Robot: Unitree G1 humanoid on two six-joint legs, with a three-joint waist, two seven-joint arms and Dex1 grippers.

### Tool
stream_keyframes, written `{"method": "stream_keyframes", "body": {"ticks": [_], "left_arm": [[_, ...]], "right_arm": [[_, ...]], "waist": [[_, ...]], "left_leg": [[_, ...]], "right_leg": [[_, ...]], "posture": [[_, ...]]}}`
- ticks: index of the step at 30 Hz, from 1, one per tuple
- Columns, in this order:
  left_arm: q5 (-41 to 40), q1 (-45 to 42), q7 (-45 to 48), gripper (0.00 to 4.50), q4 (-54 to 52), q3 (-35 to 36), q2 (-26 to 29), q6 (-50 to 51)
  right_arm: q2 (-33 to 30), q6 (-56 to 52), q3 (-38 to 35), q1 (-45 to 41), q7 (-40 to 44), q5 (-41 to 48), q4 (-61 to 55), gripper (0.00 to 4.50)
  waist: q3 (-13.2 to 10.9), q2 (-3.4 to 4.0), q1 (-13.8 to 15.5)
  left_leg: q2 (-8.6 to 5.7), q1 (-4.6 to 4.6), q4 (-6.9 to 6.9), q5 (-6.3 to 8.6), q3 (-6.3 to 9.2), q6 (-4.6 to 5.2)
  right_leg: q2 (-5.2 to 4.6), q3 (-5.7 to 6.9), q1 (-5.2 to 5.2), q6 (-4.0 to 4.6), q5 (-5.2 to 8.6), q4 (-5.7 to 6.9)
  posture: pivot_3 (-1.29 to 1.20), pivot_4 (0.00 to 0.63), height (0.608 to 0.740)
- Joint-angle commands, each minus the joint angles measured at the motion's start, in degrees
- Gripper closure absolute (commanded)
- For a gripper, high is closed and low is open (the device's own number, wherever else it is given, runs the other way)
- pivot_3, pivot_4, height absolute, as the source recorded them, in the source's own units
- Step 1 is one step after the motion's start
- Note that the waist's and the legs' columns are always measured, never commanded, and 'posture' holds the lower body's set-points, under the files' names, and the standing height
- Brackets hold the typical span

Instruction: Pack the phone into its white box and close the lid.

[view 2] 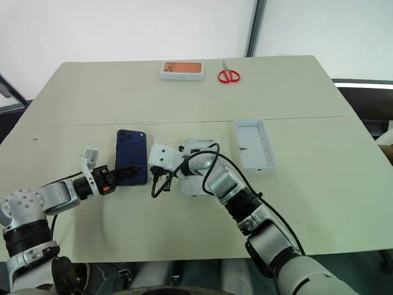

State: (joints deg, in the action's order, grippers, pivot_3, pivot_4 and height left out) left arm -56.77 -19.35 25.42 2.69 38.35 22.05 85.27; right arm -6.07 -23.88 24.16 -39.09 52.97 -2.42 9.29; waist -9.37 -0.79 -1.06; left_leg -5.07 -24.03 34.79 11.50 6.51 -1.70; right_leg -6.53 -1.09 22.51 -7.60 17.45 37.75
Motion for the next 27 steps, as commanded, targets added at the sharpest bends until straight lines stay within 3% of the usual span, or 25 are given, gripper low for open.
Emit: {"method": "stream_keyframes", "body": {"ticks": [1, 8, 14, 18, 22, 26, 27], "left_arm": [[-4.0, -1.2, 1.5, 4.50, -3.2, 3.3, 0.3, -4.8], [-7.3, -3.1, 0.9, 4.50, 0.0, 3.2, 1.5, -4.5], [-10.0, -3.4, -0.8, 4.50, -0.5, 2.5, 0.8, -3.2], [-9.9, -3.1, -0.6, 4.50, -2.0, 0.1, 0.8, -5.1], [-10.6, -3.5, -1.5, 4.50, -2.0, -1.3, 0.2, -5.3], [-10.8, -3.1, -1.6, 4.50, -2.8, -3.4, 0.1, -6.1], [-11.0, -3.0, -1.5, 4.50, -2.7, -3.7, 0.3, -6.0]], "right_arm": [[1.8, -5.4, -6.8, 0.1, 2.3, 10.4, -7.6, 3.67], [-5.8, -5.2, -6.1, 3.4, 3.9, 11.3, -13.9, 0.10], [-17.7, -9.1, -6.4, 9.5, 7.9, 13.8, -24.6, 0.04], [-29.8, -6.5, -5.3, 16.2, 13.4, 13.1, -31.3, 0.04], [-32.1, -4.5, -4.1, 16.9, 10.6, 9.6, -29.2, 0.04], [-32.5, -2.8, -3.2, 16.6, 9.6, 7.4, -27.4, 1.81], [-32.4, -2.8, -3.1, 16.6, 9.6, 7.5, -27.3, 1.81]], "waist": [[0.0, -0.02, 0.0], [-0.1, -0.09, 0.3], [-0.1, -0.17, 0.3], [-0.2, -0.25, 0.3], [-0.2, -0.36, 0.0], [-0.3, -0.43, 0.4], [-0.3, -0.46, 0.4]], "left_leg": [[0.01, 0.00, -0.01, 0.00, 0.00, 0.00], [-0.03, -0.03, -0.01, 0.01, -0.01, 0.01], [-0.03, -0.32, 0.04, 0.01, 0.01, 0.02], [-0.04, -0.37, 0.09, 0.02, 0.00, 0.03], [0.02, -0.38, 0.12, 0.02, -0.03, 0.04], [0.00, -0.40, 0.11, 0.02, -0.03, 0.05], [-0.02, -0.42, 0.12, 0.03, -0.03, 0.07]], "right_leg": [[0.00, 0.00, 0.00, 0.00, 0.00, 0.00], [-0.04, 0.02, -0.01, 0.00, 0.00, -0.09], [-0.05, 0.05, 0.16, 0.00, -0.01, -0.11], [-0.10, 0.08, 0.03, -0.01, -0.01, -0.13], [-0.17, 0.11, -0.04, 0.02, -0.02, -0.16], [-0.17, 0.12, -0.04, 0.02, -0.02, -0.20], [-0.17, 0.13, -0.04, 0.02, -0.02, -0.20]], "posture": [[0.00, 0.150, 0.740], [0.00, 0.150, 0.740], [0.00, 0.150, 0.740], [0.00, 0.150, 0.740], [0.00, 0.150, 0.740], [0.00, 0.150, 0.740], [0.00, 0.150, 0.740]]}}
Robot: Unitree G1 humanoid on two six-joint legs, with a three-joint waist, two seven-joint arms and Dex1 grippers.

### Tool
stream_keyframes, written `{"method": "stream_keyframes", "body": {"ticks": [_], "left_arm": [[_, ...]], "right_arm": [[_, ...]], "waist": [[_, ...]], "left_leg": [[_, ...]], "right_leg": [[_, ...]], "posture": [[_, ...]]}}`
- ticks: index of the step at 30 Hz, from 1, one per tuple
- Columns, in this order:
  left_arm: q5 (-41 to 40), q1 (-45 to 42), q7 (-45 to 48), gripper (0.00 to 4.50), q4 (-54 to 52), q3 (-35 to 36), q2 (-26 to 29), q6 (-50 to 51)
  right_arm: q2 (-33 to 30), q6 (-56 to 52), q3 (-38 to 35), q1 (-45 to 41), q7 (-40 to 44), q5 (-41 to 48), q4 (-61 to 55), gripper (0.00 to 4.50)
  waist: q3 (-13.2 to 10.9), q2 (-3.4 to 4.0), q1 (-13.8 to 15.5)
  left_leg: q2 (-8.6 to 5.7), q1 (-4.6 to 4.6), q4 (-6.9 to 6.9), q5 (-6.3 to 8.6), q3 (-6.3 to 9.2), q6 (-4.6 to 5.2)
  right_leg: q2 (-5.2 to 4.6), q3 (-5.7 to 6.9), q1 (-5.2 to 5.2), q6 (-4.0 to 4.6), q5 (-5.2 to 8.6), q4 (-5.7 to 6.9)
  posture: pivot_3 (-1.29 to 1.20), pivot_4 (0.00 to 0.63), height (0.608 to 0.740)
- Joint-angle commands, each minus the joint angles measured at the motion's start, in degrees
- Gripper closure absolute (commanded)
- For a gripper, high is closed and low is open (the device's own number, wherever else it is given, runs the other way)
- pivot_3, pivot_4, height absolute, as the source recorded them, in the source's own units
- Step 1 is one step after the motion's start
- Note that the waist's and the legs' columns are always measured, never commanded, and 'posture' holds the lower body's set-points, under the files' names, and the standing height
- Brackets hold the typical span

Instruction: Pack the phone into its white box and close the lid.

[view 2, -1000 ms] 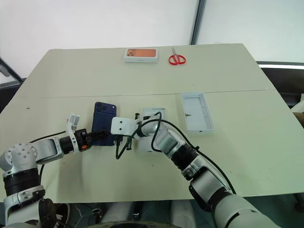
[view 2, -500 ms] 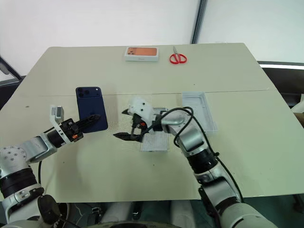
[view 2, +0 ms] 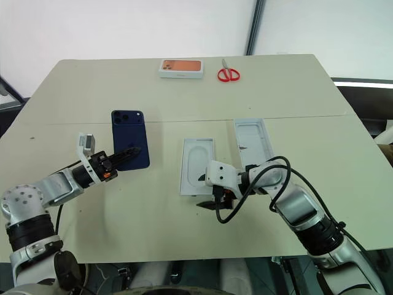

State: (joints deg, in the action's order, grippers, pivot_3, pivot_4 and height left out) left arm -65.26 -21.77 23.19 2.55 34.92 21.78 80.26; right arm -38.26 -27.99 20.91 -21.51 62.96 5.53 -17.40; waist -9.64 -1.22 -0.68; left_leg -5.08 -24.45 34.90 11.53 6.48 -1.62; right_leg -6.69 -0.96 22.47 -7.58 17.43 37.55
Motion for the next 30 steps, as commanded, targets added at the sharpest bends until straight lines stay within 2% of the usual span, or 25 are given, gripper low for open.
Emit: {"method": "stream_keyframes", "body": {"ticks": [1, 12, 14, 24, 27, 30], "left_arm": [[-2.6, -0.6, 0.7, 4.50, -2.5, -0.5, 0.7, -1.1], [-5.1, 0.9, -0.6, 4.50, -3.3, -0.9, 0.5, -1.1], [-5.9, 1.3, -1.1, 4.50, -3.9, -1.2, 0.2, -1.0], [-8.2, 1.5, -2.9, 4.50, -3.7, -2.5, 1.4, -2.0], [-8.7, 1.3, -3.1, 4.50, -3.5, -2.9, 1.4, -1.9], [-8.6, 1.4, -3.2, 4.50, -3.6, -3.1, 1.6, -2.0]], "right_arm": [[0.0, 1.0, 0.1, -1.0, -0.4, -0.2, -0.7, 1.81], [0.4, 2.3, 2.9, -1.0, -0.9, -2.3, 1.1, 1.81], [0.6, 2.3, 3.2, -1.1, -1.1, -2.7, 1.7, 2.35], [0.9, 2.1, 3.8, -0.9, -0.3, -2.6, 1.5, 2.35], [1.0, 2.3, 4.6, -1.1, -1.0, -4.0, 2.1, 3.16], [1.4, 2.5, 4.5, -1.2, -1.6, -4.4, 2.4, 3.16]], "waist": [[0.0, -0.04, 0.0], [0.0, -0.05, 0.0], [0.0, -0.05, 0.0], [0.0, -0.05, 0.1], [0.0, -0.05, 0.1], [0.0, -0.05, 0.1]], "left_leg": [[-0.01, 0.00, 0.02, 0.01, 0.00, 0.01], [-0.01, -0.01, 0.10, 0.01, 0.04, 0.02], [0.00, 0.00, 0.10, 0.01, 0.05, 0.02], [-0.02, 0.01, 0.15, 0.01, 0.09, 0.03], [-0.02, 0.01, 0.15, 0.01, 0.08, 0.03], [-0.02, 0.03, 0.16, 0.01, 0.09, 0.03]], "right_leg": [[0.00, 0.00, -0.01, 0.00, 0.00, -0.01], [-0.01, 0.05, -0.06, 0.00, 0.00, -0.01], [-0.01, 0.05, -0.06, 0.00, 0.00, -0.01], [0.00, 0.08, -0.06, 0.00, -0.01, -0.01], [0.00, 0.08, -0.09, 0.00, -0.01, -0.01], [0.00, 0.09, -0.09, 0.00, -0.01, -0.01]], "posture": [[0.00, 0.150, 0.740], [0.00, 0.150, 0.740], [0.00, 0.150, 0.740], [0.00, 0.150, 0.740], [0.00, 0.150, 0.740], [0.00, 0.150, 0.740]]}}
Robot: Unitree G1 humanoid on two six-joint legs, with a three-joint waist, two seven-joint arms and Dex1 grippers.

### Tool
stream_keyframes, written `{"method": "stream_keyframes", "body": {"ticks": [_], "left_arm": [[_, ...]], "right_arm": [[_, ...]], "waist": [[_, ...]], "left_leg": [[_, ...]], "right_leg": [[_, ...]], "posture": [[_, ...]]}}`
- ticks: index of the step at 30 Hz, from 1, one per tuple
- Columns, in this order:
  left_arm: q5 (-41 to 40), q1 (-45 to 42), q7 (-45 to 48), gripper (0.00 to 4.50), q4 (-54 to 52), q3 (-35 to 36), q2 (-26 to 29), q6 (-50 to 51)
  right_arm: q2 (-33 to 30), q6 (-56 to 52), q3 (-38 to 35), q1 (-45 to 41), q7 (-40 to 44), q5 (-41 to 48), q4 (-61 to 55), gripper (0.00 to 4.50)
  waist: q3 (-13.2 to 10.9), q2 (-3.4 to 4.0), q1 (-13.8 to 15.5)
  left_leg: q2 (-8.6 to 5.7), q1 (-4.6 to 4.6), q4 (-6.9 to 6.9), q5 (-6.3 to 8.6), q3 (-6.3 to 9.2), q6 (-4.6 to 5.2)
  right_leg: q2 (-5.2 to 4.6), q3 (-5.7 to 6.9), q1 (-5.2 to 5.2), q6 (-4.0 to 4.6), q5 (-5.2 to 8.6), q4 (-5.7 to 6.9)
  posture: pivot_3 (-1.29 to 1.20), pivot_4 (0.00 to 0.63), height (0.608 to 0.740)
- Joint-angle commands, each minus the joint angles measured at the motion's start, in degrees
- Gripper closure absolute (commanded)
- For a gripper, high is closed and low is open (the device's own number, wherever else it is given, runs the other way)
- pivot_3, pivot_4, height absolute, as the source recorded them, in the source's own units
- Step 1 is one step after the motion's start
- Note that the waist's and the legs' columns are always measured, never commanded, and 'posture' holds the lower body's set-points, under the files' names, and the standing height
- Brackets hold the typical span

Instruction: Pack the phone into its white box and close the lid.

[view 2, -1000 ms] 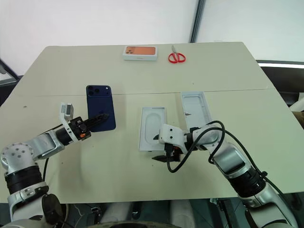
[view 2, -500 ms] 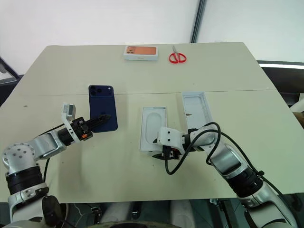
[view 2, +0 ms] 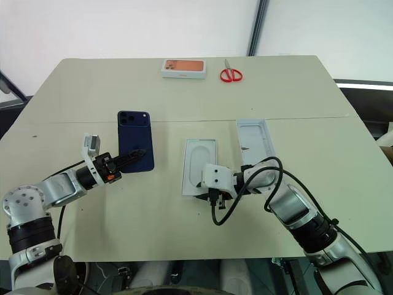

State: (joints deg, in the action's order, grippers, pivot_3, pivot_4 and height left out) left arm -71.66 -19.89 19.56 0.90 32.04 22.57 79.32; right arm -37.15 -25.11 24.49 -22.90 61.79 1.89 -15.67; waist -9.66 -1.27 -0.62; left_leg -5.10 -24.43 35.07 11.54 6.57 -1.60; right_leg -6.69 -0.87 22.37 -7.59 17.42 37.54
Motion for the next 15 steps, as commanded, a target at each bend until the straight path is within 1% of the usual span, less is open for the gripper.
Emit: {"method": "stream_keyframes", "body": {"ticks": [1, 6, 9, 15], "left_arm": [[-2.2, -0.5, 0.3, 4.50, -1.9, -0.3, 0.8, -1.1], [-2.2, -0.2, 0.5, 4.50, -1.9, -0.7, 1.3, -1.4], [-3.2, -0.6, 0.3, 4.50, -1.0, -0.1, 1.4, -1.2], [-5.9, -2.2, -1.2, 4.50, 0.2, -0.1, 1.4, -1.0]], "right_arm": [[0.4, -0.5, 0.8, 0.1, -0.4, -0.6, 0.8, 3.16], [0.3, -0.5, 1.4, 0.5, 0.3, -0.3, 0.2, 3.16], [1.5, -1.4, 2.2, 0.9, -0.1, 0.0, -1.0, 3.16], [7.5, -6.5, 3.0, -0.4, -2.1, 1.9, -2.8, 3.16]], "waist": [[0.0, 0.00, 0.0], [0.0, 0.00, 0.0], [0.0, 0.00, -0.1], [0.0, -0.01, -0.4]], "left_leg": [[0.00, 0.00, 0.00, 0.00, 0.00, 0.00], [0.00, 0.00, 0.00, 0.00, 0.00, 0.00], [0.00, 0.00, 0.00, 0.00, 0.00, 0.00], [0.06, 0.01, -0.03, 0.00, 0.01, 0.00]], "right_leg": [[0.00, 0.00, -0.02, 0.00, 0.00, 0.00], [0.01, 0.00, -0.02, 0.00, 0.00, 0.00], [0.01, 0.00, -0.01, 0.00, 0.00, 0.00], [0.02, -0.02, 0.00, 0.01, 0.00, 0.02]], "posture": [[0.00, 0.150, 0.740], [0.00, 0.150, 0.740], [0.00, 0.150, 0.740], [0.00, 0.150, 0.740]]}}
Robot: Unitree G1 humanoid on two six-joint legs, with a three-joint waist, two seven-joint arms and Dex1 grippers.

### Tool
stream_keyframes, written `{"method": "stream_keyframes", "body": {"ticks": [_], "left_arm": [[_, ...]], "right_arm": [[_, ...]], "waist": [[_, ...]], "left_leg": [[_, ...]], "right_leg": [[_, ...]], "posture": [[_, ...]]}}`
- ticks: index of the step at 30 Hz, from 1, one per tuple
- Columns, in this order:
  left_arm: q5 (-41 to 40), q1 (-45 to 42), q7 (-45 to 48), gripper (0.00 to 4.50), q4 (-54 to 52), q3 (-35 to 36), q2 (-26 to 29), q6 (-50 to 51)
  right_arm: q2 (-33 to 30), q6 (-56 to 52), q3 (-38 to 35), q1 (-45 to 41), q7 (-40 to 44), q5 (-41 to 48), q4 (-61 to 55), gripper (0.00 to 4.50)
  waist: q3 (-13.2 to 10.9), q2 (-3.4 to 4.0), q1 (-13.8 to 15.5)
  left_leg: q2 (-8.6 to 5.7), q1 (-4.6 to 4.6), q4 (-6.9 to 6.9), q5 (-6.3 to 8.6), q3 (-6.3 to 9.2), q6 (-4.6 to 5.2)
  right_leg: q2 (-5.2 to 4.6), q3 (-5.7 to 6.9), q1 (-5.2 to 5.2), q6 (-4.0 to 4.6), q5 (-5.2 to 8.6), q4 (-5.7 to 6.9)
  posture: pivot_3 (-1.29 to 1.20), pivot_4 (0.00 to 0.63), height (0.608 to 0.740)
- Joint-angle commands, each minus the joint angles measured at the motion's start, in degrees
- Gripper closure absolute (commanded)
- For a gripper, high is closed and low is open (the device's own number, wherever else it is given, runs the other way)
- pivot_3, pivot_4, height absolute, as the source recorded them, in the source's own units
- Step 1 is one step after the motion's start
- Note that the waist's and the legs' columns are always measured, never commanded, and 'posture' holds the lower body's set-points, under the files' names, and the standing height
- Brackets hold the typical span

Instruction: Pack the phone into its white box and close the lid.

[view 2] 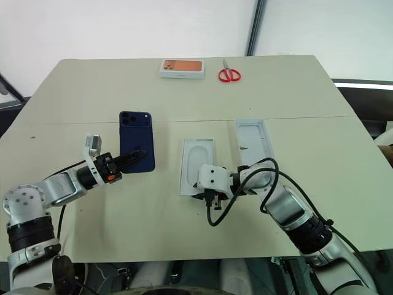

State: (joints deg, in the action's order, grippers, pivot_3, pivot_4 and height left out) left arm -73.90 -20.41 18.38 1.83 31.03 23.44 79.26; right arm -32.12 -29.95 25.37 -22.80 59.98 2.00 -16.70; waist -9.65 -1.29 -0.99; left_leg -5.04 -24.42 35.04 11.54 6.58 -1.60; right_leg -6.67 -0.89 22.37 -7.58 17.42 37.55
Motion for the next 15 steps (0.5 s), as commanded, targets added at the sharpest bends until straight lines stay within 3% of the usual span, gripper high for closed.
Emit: {"method": "stream_keyframes", "body": {"ticks": [1, 9, 12, 15], "left_arm": [[-3.9, -1.8, -0.2, 4.50, -0.5, 0.8, 0.5, -0.9], [-5.3, -1.7, -1.6, 4.50, -1.0, -0.8, -0.3, -1.6], [-5.5, -1.6, -2.0, 4.50, -1.2, -1.4, -0.3, -2.0], [-6.2, -0.8, -2.4, 4.50, -1.9, -2.0, -0.5, -1.9]], "right_arm": [[3.8, -2.6, 1.9, -0.8, -0.8, 2.2, -1.6, 3.16], [6.3, -3.4, 3.8, -2.7, -1.2, 1.6, 0.4, 3.16], [6.5, -3.2, 3.5, -3.1, -1.9, 1.3, 1.3, 2.22], [6.4, -2.8, 3.2, -3.3, -2.0, 1.5, 0.9, 0.77]], "waist": [[0.0, 0.00, 0.0], [0.0, 0.01, 0.4], [0.0, 0.01, 0.3], [0.0, 0.01, 0.3]], "left_leg": [[0.00, 0.00, -0.01, 0.00, 0.00, 0.00], [-0.06, -0.01, 0.06, 0.00, 0.00, 0.00], [-0.07, 0.00, 0.06, 0.00, 0.01, 0.00], [-0.06, -0.01, 0.04, 0.00, 0.01, 0.00]], "right_leg": [[0.00, 0.00, 0.01, 0.00, 0.00, 0.00], [0.02, 0.01, 0.16, -0.01, 0.00, 0.00], [0.01, 0.01, 0.16, -0.01, 0.00, 0.00], [0.01, 0.01, 0.16, -0.01, -0.01, 0.00]], "posture": [[0.00, 0.150, 0.740], [0.00, 0.150, 0.740], [0.00, 0.150, 0.740], [0.00, 0.150, 0.740]]}}
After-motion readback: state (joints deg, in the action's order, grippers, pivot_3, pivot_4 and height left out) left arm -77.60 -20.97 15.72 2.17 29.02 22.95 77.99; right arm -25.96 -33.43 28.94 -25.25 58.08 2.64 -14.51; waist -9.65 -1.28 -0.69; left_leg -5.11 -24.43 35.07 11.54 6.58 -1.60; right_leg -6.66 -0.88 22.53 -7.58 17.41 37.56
